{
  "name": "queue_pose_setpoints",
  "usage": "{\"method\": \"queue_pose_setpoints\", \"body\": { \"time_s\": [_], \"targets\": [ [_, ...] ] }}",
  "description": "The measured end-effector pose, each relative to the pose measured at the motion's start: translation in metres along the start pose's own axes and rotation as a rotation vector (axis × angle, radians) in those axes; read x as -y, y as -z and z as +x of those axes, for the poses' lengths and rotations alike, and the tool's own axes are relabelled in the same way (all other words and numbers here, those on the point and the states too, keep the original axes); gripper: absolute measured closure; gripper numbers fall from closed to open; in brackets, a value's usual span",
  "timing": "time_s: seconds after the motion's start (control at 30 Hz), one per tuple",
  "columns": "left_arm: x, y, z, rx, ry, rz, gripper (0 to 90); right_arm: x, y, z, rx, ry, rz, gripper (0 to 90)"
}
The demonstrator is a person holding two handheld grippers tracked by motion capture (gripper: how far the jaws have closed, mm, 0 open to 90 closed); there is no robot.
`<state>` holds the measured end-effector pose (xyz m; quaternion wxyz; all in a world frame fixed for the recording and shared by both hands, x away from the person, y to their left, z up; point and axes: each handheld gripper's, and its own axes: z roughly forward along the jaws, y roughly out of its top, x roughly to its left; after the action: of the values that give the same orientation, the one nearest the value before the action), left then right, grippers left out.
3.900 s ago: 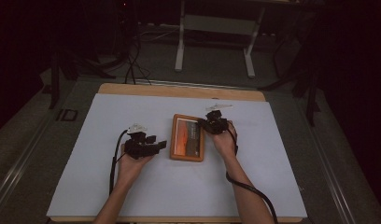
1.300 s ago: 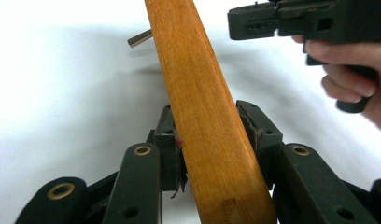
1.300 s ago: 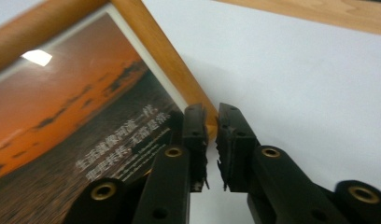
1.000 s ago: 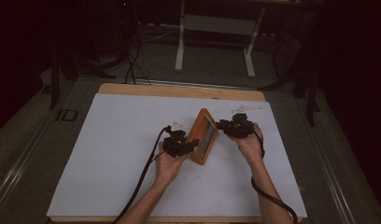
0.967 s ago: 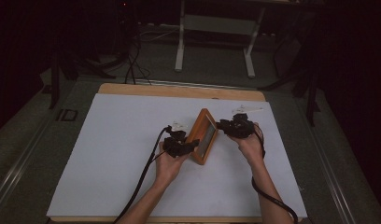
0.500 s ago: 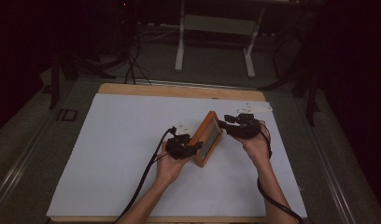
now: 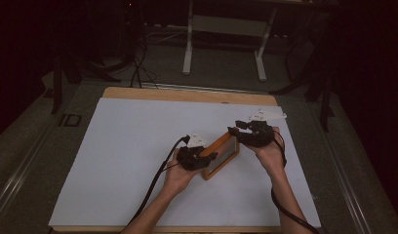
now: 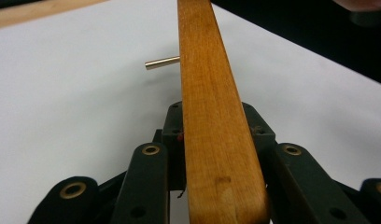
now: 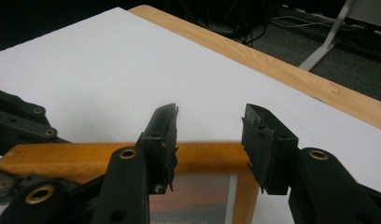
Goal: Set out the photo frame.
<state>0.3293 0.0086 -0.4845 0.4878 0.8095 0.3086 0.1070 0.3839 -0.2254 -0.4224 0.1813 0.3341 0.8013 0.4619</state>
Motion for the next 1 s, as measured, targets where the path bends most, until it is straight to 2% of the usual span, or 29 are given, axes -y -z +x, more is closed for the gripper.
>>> {"method": "queue_pose_setpoints", "body": {
  "time_s": [0.07, 0.13, 0.2, 0.27, 0.43, 0.5, 0.6, 0.73, 0.83, 0.93, 1.0],
  "targets": [
    [0.001, 0.001, -0.004, 0.037, -0.063, -0.004, 69.8, 0.001, 0.002, 0.001, -0.001, 0.004, 0.000, 54.1],
    [0.003, 0.003, -0.009, 0.067, -0.143, 0.001, 69.8, 0.001, 0.004, 0.002, -0.004, 0.012, -0.002, 54.1],
    [0.003, 0.005, -0.012, 0.087, -0.188, 0.008, 69.8, 0.001, 0.007, 0.003, -0.009, 0.022, -0.001, 54.0],
    [0.004, 0.006, -0.011, 0.106, -0.201, 0.014, 69.8, 0.001, 0.009, 0.005, -0.016, 0.029, -0.004, 54.0],
    [0.008, 0.013, 0.001, 0.188, -0.197, 0.003, 69.7, 0.002, 0.013, 0.009, -0.039, 0.056, 0.007, 53.8],
    [0.010, 0.015, 0.003, 0.201, -0.200, -0.004, 69.7, 0.003, 0.013, 0.010, -0.052, 0.066, 0.013, 53.7],
    [0.013, 0.018, 0.002, 0.195, -0.205, -0.014, 69.4, 0.005, 0.014, 0.013, -0.061, 0.075, 0.020, 53.5],
    [0.020, 0.018, 0.003, 0.213, -0.164, -0.030, 66.1, 0.009, 0.015, 0.016, -0.072, 0.089, 0.034, 53.5],
    [0.026, 0.017, 0.003, 0.196, -0.146, -0.045, 58.8, 0.010, 0.017, 0.018, -0.085, 0.105, 0.038, 53.2],
    [0.030, 0.015, 0.004, 0.174, -0.130, -0.047, 58.1, 0.010, 0.020, 0.021, -0.114, 0.123, 0.033, 52.0],
    [0.034, 0.015, 0.005, 0.158, -0.134, -0.043, 56.6, 0.011, 0.023, 0.024, -0.137, 0.139, 0.038, 52.2]
  ]
}}
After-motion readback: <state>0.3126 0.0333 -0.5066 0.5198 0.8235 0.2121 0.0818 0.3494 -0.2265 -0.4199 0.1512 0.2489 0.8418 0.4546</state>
